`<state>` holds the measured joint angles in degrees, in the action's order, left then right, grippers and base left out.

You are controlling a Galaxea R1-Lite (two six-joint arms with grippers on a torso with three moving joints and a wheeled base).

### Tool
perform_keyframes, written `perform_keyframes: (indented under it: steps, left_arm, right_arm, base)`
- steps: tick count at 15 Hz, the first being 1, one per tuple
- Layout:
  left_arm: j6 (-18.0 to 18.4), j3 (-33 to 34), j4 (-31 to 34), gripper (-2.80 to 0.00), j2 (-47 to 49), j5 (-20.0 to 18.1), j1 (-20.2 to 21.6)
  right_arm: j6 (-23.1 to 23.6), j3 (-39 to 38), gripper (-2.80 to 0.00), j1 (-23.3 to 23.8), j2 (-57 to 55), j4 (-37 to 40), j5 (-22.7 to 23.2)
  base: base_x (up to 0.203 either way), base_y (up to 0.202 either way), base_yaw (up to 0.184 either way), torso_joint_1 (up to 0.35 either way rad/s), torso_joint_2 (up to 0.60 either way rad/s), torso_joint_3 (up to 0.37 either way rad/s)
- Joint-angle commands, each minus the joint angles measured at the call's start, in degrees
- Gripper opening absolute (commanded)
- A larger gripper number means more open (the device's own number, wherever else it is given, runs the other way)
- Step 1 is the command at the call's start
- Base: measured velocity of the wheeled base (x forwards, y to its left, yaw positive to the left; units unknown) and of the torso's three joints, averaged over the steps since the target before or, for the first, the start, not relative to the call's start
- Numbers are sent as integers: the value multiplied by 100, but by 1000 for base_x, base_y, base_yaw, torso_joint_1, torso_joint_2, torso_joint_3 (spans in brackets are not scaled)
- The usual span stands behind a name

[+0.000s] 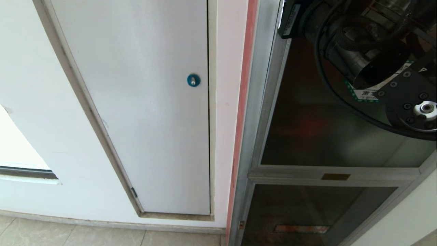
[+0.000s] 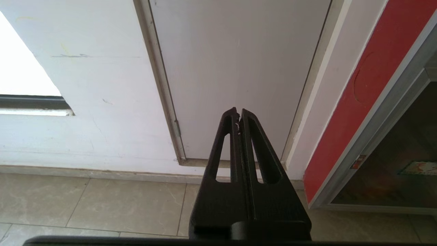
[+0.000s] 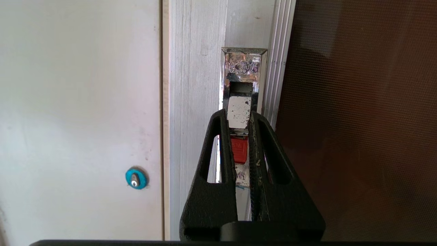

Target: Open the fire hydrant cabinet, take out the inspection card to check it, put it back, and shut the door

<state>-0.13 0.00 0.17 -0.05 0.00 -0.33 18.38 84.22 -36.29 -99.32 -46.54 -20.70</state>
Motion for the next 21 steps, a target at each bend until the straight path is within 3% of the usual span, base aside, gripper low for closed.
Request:
perform_keyframes:
  steps: [1,14,21]
  left_arm:
    - [-4,9,0,-280,5,0,-2]
    - [-4,9,0,-280,5,0,-2]
    - [-4,9,0,-280,5,0,-2]
  right_arm:
    - [23,-10,-280,-17,98,-48,-13]
    - [27,-536,-280,-139,413,-90,-99]
    - [42,-1163,-280,-159,492,-585,-276]
  base:
    - [0,0,0,0,0,0]
    - [0,0,0,0,0,0]
    - [0,0,0,0,0,0]
